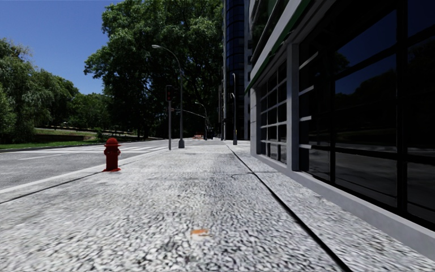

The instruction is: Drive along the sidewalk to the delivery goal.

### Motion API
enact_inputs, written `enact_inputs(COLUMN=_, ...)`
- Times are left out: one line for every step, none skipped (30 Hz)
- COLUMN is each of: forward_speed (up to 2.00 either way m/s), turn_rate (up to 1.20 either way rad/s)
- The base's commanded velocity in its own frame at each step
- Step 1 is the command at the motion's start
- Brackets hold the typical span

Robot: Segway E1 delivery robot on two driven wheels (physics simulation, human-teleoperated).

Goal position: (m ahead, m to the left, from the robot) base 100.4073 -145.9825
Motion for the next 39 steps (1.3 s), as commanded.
enact_inputs(forward_speed=2.0, turn_rate=0.0)
enact_inputs(forward_speed=2.0, turn_rate=0.0)
enact_inputs(forward_speed=2.0, turn_rate=0.0)
enact_inputs(forward_speed=2.0, turn_rate=0.0)
enact_inputs(forward_speed=2.0, turn_rate=0.0)
enact_inputs(forward_speed=2.0, turn_rate=0.0)
enact_inputs(forward_speed=2.0, turn_rate=0.0)
enact_inputs(forward_speed=2.0, turn_rate=0.0)
enact_inputs(forward_speed=2.0, turn_rate=0.0)
enact_inputs(forward_speed=2.0, turn_rate=0.0)
enact_inputs(forward_speed=2.0, turn_rate=0.0)
enact_inputs(forward_speed=2.0, turn_rate=0.0)
enact_inputs(forward_speed=2.0, turn_rate=0.0)
enact_inputs(forward_speed=2.0, turn_rate=0.0)
enact_inputs(forward_speed=2.0, turn_rate=0.0)
enact_inputs(forward_speed=2.0, turn_rate=0.0)
enact_inputs(forward_speed=2.0, turn_rate=0.0)
enact_inputs(forward_speed=2.0, turn_rate=0.0)
enact_inputs(forward_speed=2.0, turn_rate=0.0)
enact_inputs(forward_speed=2.0, turn_rate=0.0)
enact_inputs(forward_speed=2.0, turn_rate=0.0)
enact_inputs(forward_speed=2.0, turn_rate=0.0)
enact_inputs(forward_speed=2.0, turn_rate=0.0)
enact_inputs(forward_speed=2.0, turn_rate=0.0)
enact_inputs(forward_speed=2.0, turn_rate=0.0)
enact_inputs(forward_speed=2.0, turn_rate=0.0)
enact_inputs(forward_speed=2.0, turn_rate=0.0)
enact_inputs(forward_speed=2.0, turn_rate=0.0)
enact_inputs(forward_speed=2.0, turn_rate=0.0)
enact_inputs(forward_speed=2.0, turn_rate=0.0)
enact_inputs(forward_speed=2.0, turn_rate=0.0)
enact_inputs(forward_speed=2.0, turn_rate=0.0)
enact_inputs(forward_speed=2.0, turn_rate=0.0)
enact_inputs(forward_speed=2.0, turn_rate=0.0)
enact_inputs(forward_speed=2.0, turn_rate=0.0)
enact_inputs(forward_speed=2.0, turn_rate=0.0)
enact_inputs(forward_speed=2.0, turn_rate=0.0)
enact_inputs(forward_speed=2.0, turn_rate=0.0)
enact_inputs(forward_speed=2.0, turn_rate=0.0)
